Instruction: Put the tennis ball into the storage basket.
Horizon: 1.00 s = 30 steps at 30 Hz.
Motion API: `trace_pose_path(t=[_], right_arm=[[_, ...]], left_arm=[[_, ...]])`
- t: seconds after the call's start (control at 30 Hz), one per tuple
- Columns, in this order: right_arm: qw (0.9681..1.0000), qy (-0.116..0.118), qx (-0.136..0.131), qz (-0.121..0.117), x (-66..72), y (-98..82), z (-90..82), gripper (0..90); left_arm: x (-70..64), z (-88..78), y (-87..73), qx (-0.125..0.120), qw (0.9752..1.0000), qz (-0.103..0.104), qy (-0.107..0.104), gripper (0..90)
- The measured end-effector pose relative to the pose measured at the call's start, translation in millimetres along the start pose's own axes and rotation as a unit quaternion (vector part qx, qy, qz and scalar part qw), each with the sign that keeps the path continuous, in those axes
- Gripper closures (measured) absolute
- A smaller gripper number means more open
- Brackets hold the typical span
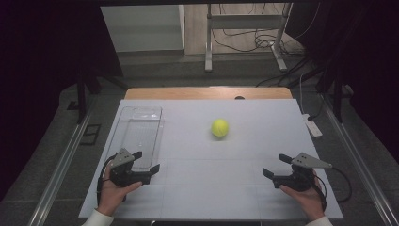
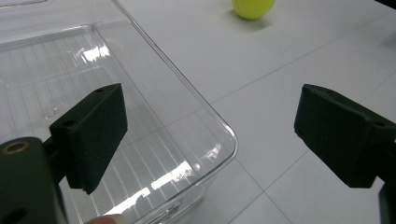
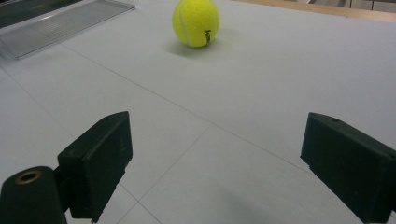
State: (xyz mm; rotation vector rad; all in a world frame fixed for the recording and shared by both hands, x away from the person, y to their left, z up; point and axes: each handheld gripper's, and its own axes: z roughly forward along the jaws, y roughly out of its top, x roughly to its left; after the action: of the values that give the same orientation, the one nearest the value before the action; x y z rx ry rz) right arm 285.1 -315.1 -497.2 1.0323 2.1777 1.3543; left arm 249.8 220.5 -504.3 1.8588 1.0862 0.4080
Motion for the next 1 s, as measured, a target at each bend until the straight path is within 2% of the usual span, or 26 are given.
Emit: trace_pose_path(t=[0.33, 0.63, 1.0], right_arm=[[1.0, 0.004, 0.003, -0.004, 1.3, 0.6, 1.3, 9.7], [0.9999, 0.01, 0.004, -0.009, 6.0, 0.7, 0.8, 9.7], [0.9999, 0.005, -0.005, -0.013, 4.7, 2.6, -2.9, 9.7]], left_arm=[[-2.4, 0.3, -0.7, 0.002, 1.0, 0.002, 0.004, 10.8], [-6.8, -0.2, 0.6, -0.001, 1.0, 0.003, -0.003, 10.7], [-7.7, 2.2, 1.8, -0.002, 1.0, 0.001, -0.009, 10.7]])
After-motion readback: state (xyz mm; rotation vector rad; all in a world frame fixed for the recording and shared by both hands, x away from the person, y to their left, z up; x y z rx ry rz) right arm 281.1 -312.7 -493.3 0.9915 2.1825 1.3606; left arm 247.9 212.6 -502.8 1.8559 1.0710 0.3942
